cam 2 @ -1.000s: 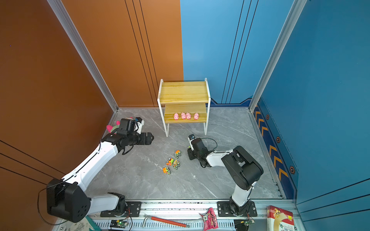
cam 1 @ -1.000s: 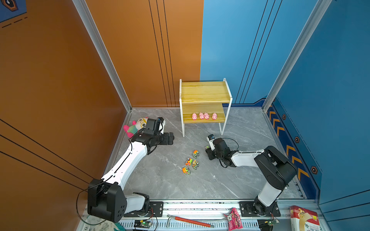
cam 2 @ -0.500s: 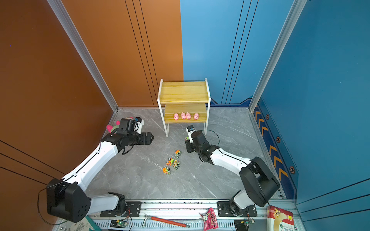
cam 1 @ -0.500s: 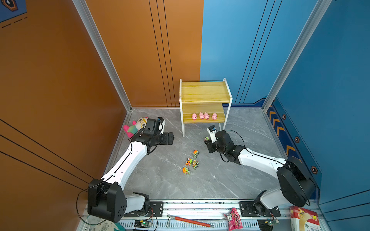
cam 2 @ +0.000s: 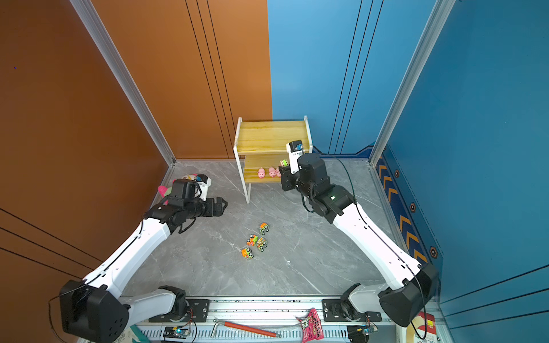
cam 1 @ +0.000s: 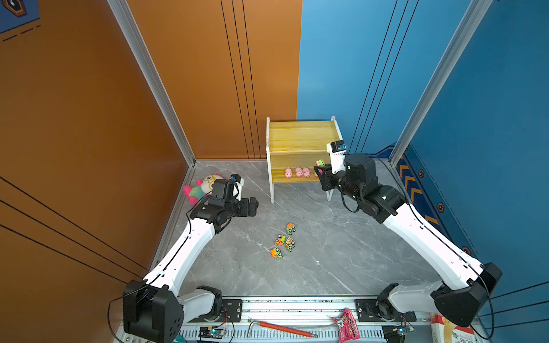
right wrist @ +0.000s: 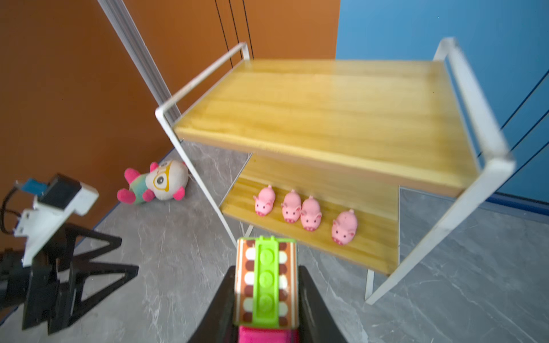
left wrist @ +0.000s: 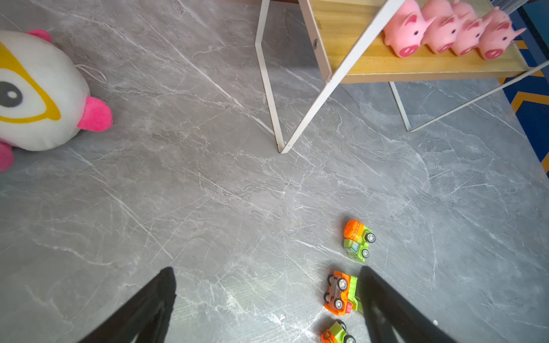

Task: Organize plastic toys on shelves
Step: Pick up the plastic toy from the center of the table, then place the plastic toy on the shelf.

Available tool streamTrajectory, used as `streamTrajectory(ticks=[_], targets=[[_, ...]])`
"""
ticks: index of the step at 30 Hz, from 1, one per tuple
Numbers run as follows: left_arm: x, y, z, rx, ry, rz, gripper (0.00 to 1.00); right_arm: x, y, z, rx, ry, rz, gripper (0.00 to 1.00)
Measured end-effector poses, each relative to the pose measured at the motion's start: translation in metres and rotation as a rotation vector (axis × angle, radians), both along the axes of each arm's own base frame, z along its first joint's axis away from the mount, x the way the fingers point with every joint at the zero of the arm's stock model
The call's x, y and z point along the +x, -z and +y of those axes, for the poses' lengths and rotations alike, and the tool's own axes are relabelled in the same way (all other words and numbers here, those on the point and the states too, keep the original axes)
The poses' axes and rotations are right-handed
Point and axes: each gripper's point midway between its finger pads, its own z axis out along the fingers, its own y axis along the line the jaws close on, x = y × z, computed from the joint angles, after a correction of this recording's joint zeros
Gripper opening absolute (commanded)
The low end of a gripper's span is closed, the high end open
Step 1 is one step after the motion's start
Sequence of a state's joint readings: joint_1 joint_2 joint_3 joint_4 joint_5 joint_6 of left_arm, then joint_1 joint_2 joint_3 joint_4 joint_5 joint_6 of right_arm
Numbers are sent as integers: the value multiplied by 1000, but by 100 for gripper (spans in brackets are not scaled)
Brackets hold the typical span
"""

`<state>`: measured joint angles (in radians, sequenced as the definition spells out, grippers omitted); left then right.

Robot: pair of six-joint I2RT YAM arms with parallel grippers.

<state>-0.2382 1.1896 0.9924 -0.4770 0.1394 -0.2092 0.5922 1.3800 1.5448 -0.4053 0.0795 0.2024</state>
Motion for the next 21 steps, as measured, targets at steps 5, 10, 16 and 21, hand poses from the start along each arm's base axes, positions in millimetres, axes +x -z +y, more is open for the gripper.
streamTrajectory(ticks=[5,10,16,21], targets=[[-6,-14,-10,-20,35,-54,96,34,-39,-10,4,77,-22,27],[-9,-23,-18,-42,68,-94,96,75,-39,-19,-28,161,11,27],[-10,-23,-24,-52,86,-96,96,113,-13,-30,-91,240,81,28],[-10,-23,-24,-54,89,-96,96,127,3,-41,-127,282,123,28]])
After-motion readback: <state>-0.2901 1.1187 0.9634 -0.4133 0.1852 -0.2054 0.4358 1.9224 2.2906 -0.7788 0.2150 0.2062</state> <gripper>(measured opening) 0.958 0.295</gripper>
